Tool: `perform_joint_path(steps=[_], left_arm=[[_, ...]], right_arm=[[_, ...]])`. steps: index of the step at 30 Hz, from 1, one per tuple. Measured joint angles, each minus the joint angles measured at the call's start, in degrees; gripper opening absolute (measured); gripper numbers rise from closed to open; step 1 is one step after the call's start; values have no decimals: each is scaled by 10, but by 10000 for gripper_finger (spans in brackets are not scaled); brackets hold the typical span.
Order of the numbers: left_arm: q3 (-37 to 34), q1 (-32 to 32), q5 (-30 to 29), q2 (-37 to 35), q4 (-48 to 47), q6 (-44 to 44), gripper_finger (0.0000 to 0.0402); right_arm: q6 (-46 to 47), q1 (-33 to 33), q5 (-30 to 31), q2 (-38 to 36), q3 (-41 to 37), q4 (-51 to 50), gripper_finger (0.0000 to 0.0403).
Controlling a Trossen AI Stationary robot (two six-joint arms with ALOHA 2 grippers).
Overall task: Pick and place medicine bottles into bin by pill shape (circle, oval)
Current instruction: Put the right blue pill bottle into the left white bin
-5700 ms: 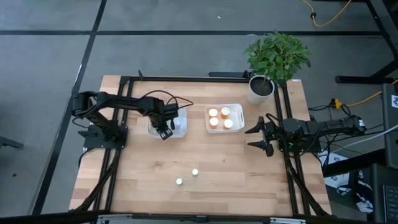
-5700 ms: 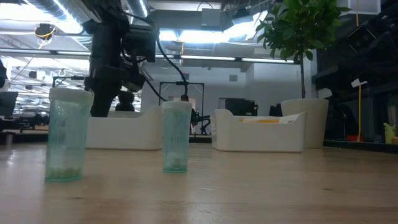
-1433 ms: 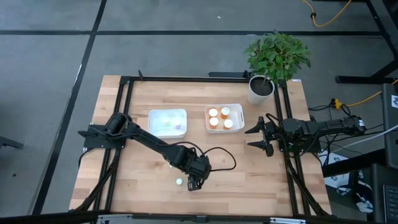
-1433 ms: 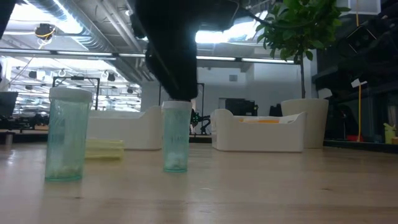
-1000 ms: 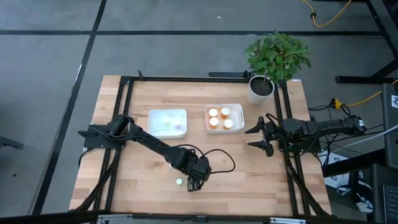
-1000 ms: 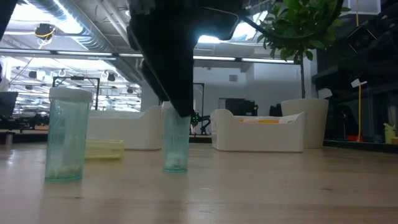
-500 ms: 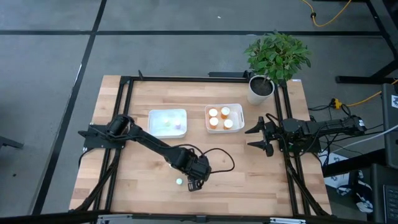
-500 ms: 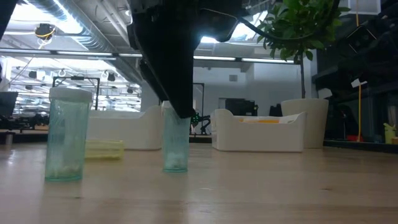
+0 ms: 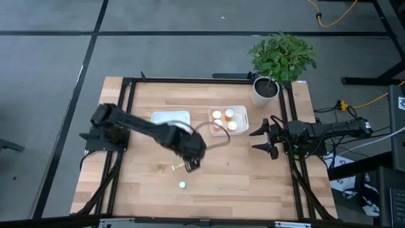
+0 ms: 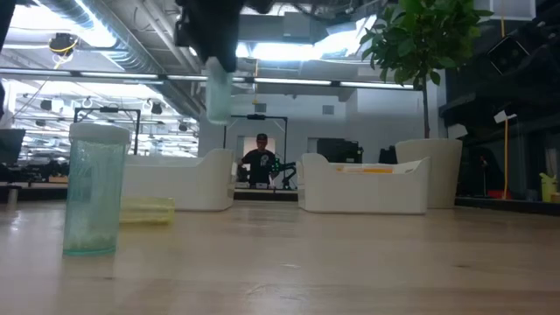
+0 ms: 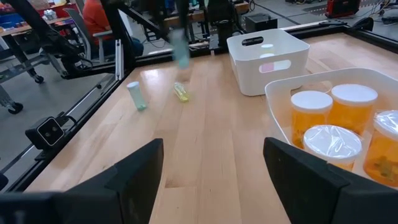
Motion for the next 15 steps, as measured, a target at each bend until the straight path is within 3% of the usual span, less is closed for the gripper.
perform_joint_path(steps=[8,15], left_arm=[[0,94,-34,-79,-125,44,101],[-8,189,-20,-91,-164,133,101]], right_arm=[[0,0,0,0,0,0,279],[0,0,0,0,0,0,279]])
